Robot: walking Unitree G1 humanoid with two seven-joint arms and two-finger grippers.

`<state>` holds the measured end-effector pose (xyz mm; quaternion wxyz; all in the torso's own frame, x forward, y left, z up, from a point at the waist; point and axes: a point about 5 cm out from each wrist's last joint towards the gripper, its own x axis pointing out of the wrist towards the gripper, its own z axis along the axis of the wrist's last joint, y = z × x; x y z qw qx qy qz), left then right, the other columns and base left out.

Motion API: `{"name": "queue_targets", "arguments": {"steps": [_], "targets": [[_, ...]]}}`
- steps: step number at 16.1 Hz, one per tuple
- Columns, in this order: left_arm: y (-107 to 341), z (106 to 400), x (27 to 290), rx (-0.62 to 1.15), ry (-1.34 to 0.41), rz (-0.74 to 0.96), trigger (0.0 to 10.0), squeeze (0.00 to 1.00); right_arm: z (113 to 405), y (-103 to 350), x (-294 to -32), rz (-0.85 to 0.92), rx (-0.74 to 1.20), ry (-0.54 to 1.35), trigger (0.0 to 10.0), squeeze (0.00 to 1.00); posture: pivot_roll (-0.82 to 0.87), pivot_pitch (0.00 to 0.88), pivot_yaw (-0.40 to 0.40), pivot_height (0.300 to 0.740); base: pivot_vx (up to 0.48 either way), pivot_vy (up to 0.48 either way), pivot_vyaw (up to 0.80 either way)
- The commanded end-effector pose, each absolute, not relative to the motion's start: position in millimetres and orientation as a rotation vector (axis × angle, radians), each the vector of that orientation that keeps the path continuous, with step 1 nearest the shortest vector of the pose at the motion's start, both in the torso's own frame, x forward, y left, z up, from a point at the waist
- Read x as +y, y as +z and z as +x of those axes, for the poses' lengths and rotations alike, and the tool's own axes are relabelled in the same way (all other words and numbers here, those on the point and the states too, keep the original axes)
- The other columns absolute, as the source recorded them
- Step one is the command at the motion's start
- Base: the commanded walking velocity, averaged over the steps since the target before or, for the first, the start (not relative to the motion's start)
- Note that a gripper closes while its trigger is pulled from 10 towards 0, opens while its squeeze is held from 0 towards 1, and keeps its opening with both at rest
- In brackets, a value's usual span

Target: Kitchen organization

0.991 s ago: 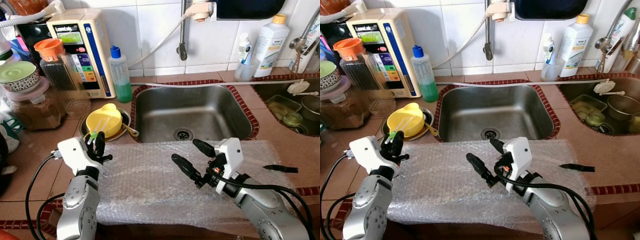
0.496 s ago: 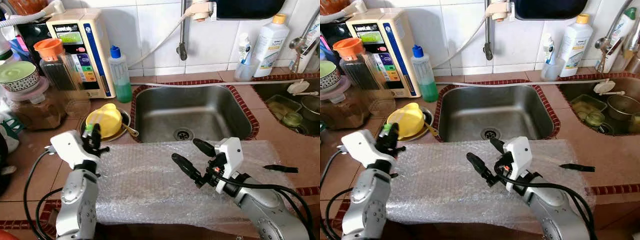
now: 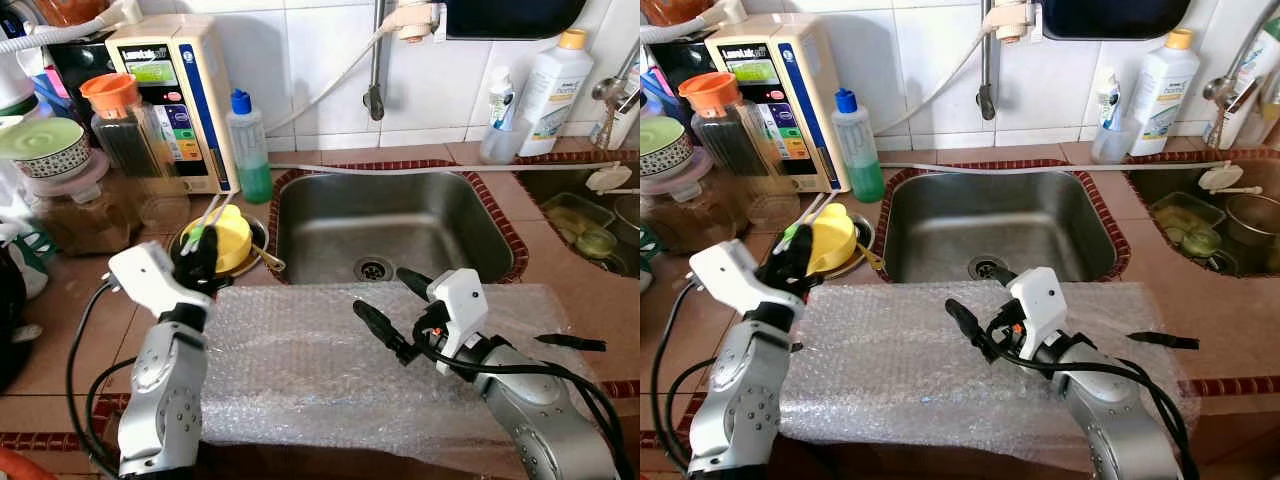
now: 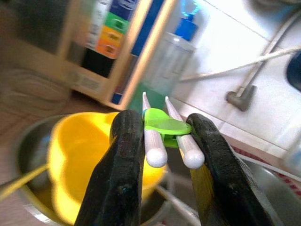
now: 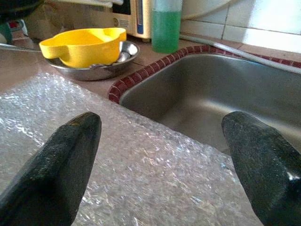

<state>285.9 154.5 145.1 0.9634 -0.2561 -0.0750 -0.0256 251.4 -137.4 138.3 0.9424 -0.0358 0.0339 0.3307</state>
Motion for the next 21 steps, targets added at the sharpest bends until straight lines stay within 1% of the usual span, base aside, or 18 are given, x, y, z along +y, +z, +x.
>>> {"name": "queue_targets", "arguments": {"steps": [1, 2, 4, 5, 6, 8, 9, 12, 14, 15, 16, 17, 18, 19, 20, 21], "targets": [[154.2, 286.2, 144.9, -0.169, -0.099, -0.554, 0.0, 0.00, 258.0, 145.9, -140.2, -0.041, 0.041, 0.640, 10.0, 0.00, -0.27, 0.015, 0.090, 0.740, 0.000, 0.000, 0.00], [154.8, 286.6, 142.3, -0.161, -0.120, -0.575, 0.0, 0.00, 260.6, 148.7, -141.3, -0.014, 0.033, 0.621, 10.0, 0.00, -0.27, 0.015, 0.088, 0.740, 0.000, 0.000, 0.00], [151.6, 286.2, 134.0, -0.128, -0.192, -0.570, 0.0, 0.00, 264.4, 154.9, -142.9, -0.090, -0.015, 0.599, 10.0, 0.00, -0.27, 0.015, 0.089, 0.740, 0.000, 0.000, 0.00], [147.0, 284.4, 127.5, -0.095, -0.249, -0.527, 0.0, 0.00, 265.8, 157.8, -141.3, -0.180, -0.043, 0.629, 10.0, 0.00, -0.27, 0.015, 0.089, 0.740, 0.000, 0.000, 0.00], [146.0, 282.9, 121.3, -0.078, -0.292, -0.486, 0.0, 0.00, 267.5, 155.4, -141.8, -0.307, -0.044, 0.659, 10.0, 0.00, -0.28, 0.017, 0.089, 0.740, 0.000, 0.000, 0.00], [149.2, 283.5, 113.5, -0.067, -0.341, -0.496, 0.5, 0.00, 269.5, 152.0, -145.4, -0.357, -0.042, 0.666, 10.0, 0.00, -0.28, 0.018, 0.088, 0.740, 0.000, 0.000, 0.00], [153.6, 282.7, 107.1, -0.072, -0.398, -0.486, 1.1, 0.00, 269.8, 149.9, -144.8, -0.454, -0.053, 0.697, 10.0, 0.00, -0.28, 0.019, 0.088, 0.740, 0.000, 0.000, 0.00], [160.7, 280.1, 96.1, -0.081, -0.485, -0.458, 0.0, 0.00, 274.5, 146.7, -142.4, -0.585, -0.082, 0.719, 10.0, 0.00, -0.28, 0.021, 0.086, 0.740, 0.000, 0.000, 0.00], [162.6, 278.9, 93.1, -0.079, -0.514, -0.432, 0.0, 0.00, 277.9, 149.3, -142.0, -0.651, -0.126, 0.713, 10.0, 0.00, -0.27, 0.023, 0.086, 0.740, 0.000, 0.000, 0.00], [163.4, 278.2, 91.1, -0.070, -0.530, -0.419, 0.0, 0.00, 283.5, 154.6, -143.4, -0.722, -0.180, 0.683, 10.0, 0.00, -0.27, 0.023, 0.088, 0.740, 0.000, 0.000, 0.00], [163.8, 278.0, 90.7, -0.066, -0.536, -0.403, 0.0, 0.00, 288.9, 163.0, -144.2, -0.749, -0.239, 0.648, 10.0, 0.00, -0.27, 0.023, 0.088, 0.740, 0.000, 0.000, 0.00], [163.8, 278.0, 90.8, -0.066, -0.536, -0.400, 0.0, 0.00, 290.6, 166.0, -144.3, -0.748, -0.256, 0.637, 10.0, 0.00, -0.27, 0.024, 0.089, 0.740, 0.000, 0.000, 0.00], [160.5, 278.8, 91.7, -0.043, -0.524, -0.372, 0.5, 0.00, 292.9, 174.7, -142.2, -0.794, -0.322, 0.621, 10.0, 0.00, -0.27, 0.023, 0.091, 0.740, 0.000, 0.000, 0.00], [160.2, 279.4, 92.0, -0.041, -0.521, -0.374, 1.1, 0.00, 293.6, 177.2, -140.9, -0.805, -0.347, 0.614, 10.0, 0.00, -0.27, 0.023, 0.091, 0.740, 0.000, 0.000, 0.00], [162.0, 279.8, 89.7, -0.043, -0.536, -0.376, 0.8, 0.00, 294.4, 175.8, -139.7, -0.806, -0.350, 0.616, 10.0, 0.00, -0.27, 0.023, 0.090, 0.740, 0.000, 0.000, 0.00], [163.0, 279.4, 87.0, -0.039, -0.554, -0.375, 0.2, 0.00, 295.1, 170.9, -137.8, -0.810, -0.343, 0.636, 10.0, 0.00, -0.27, 0.023, 0.090, 0.740, 0.000, 0.000, 0.00]]}}
